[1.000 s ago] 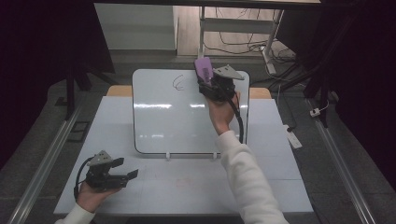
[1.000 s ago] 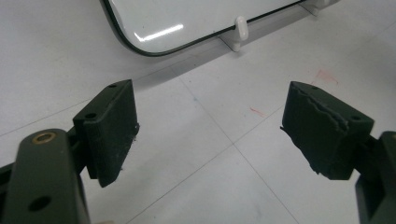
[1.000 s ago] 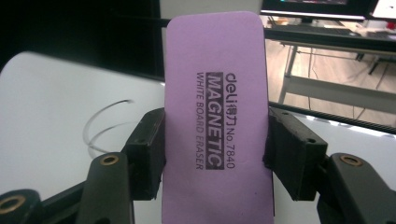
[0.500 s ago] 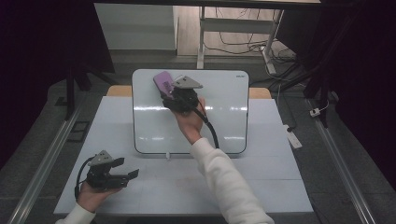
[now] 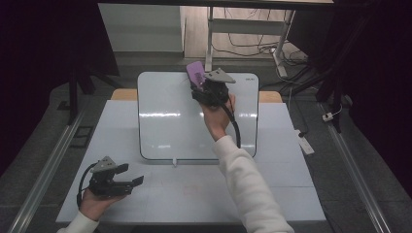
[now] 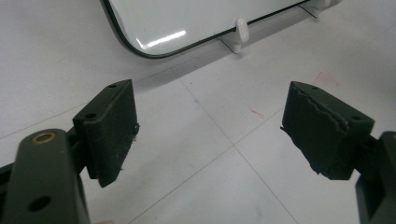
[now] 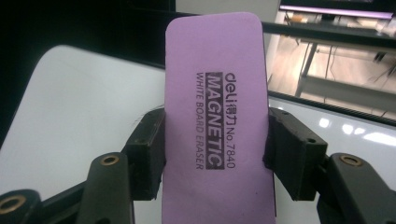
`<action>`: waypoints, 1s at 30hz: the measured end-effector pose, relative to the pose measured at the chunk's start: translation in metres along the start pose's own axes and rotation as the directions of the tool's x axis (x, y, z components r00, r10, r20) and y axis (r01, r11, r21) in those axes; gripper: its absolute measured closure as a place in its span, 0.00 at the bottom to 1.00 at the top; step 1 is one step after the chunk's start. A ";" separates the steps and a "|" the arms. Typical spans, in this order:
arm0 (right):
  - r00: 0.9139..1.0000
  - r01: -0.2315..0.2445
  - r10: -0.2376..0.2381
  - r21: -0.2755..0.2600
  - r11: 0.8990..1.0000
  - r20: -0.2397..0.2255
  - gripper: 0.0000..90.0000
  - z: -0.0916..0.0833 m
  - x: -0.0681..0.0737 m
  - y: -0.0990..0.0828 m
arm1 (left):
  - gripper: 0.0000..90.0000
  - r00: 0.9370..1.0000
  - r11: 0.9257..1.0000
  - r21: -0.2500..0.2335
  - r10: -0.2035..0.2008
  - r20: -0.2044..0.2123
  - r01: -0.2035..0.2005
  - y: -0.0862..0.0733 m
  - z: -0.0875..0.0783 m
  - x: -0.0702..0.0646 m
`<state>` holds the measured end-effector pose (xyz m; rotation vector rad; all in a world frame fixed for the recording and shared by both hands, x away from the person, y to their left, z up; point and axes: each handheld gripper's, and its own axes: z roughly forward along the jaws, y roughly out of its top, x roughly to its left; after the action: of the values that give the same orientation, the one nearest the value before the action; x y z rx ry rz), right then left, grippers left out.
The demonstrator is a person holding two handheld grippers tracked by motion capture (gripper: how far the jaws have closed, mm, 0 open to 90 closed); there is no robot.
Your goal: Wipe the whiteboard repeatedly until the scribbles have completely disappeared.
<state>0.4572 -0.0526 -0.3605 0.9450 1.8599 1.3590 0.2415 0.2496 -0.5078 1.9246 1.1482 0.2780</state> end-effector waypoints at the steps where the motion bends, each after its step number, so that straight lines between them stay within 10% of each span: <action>1: 1.000 -0.003 0.003 0.005 1.000 -0.030 0.46 0.003 0.007 0.000 | 0.21 1.000 1.000 0.001 0.000 0.000 0.000 0.000 0.000 0.000; 9: 0.982 0.048 -0.035 0.064 0.997 -0.187 0.46 0.018 0.054 -0.007 | 0.21 1.000 1.000 0.001 0.001 -0.001 -0.001 0.000 0.000 0.001; 20: 0.996 -0.078 0.081 0.074 0.994 -0.035 0.46 -0.014 -0.013 -0.003 | 0.21 1.000 1.000 0.000 0.005 0.001 -0.005 0.000 0.000 -0.001; 30: 0.988 -0.007 0.029 0.138 0.990 -0.154 0.46 0.001 0.029 -0.009 | 0.21 1.000 1.000 -0.001 0.003 0.000 -0.003 0.000 0.000 0.000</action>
<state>0.4404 -0.0298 -0.3719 0.9489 2.0893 1.3640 0.2416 0.2501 -0.5078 1.9258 1.1452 0.2805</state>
